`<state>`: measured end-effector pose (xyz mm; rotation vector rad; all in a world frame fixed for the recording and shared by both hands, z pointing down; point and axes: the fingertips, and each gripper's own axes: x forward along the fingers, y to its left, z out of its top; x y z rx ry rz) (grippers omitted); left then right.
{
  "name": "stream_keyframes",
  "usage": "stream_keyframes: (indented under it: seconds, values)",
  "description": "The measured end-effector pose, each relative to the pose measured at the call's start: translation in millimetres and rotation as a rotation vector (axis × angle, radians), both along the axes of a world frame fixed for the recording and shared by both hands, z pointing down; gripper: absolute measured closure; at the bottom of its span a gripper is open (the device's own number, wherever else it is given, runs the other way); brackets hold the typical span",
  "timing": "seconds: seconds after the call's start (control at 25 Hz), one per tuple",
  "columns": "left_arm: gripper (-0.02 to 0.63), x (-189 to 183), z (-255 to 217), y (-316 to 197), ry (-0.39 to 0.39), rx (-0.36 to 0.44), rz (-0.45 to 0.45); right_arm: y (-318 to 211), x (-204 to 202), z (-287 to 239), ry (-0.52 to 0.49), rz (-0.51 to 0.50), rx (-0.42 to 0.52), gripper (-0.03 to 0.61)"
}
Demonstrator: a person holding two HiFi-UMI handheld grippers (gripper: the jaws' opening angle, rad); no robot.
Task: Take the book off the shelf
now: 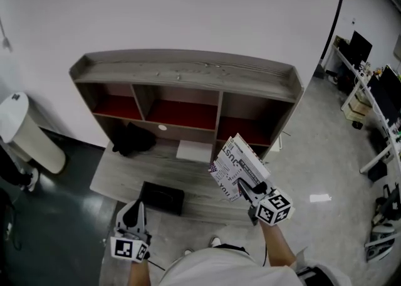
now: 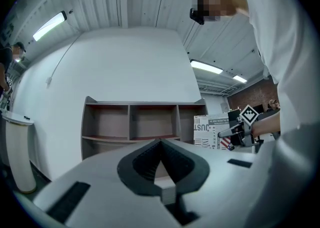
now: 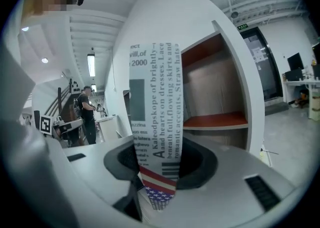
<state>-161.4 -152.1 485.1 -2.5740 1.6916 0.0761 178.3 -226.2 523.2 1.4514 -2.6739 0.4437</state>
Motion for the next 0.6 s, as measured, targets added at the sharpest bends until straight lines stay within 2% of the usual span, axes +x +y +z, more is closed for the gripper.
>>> stream_keyframes:
  seconds: [0.16, 0.36, 0.6]
  values:
    - [0.597, -5.1, 0.9, -4.7, 0.003, -0.001, -0.022, -4.0, 2.5, 9.2, -0.029, 0.001, -0.028, 0.408]
    - [0.597, -10.4, -0.5, -11.6, 0.005, 0.0, -0.039, -12.7, 13.2, 1.6, 0.157, -0.006, 0.023, 0.408]
    - [0.597, -15.0, 3.4, -13.1, 0.0, -0.003, -0.055, -18.5, 6.3, -4.6, 0.198, -0.018, 0.049, 0.408]
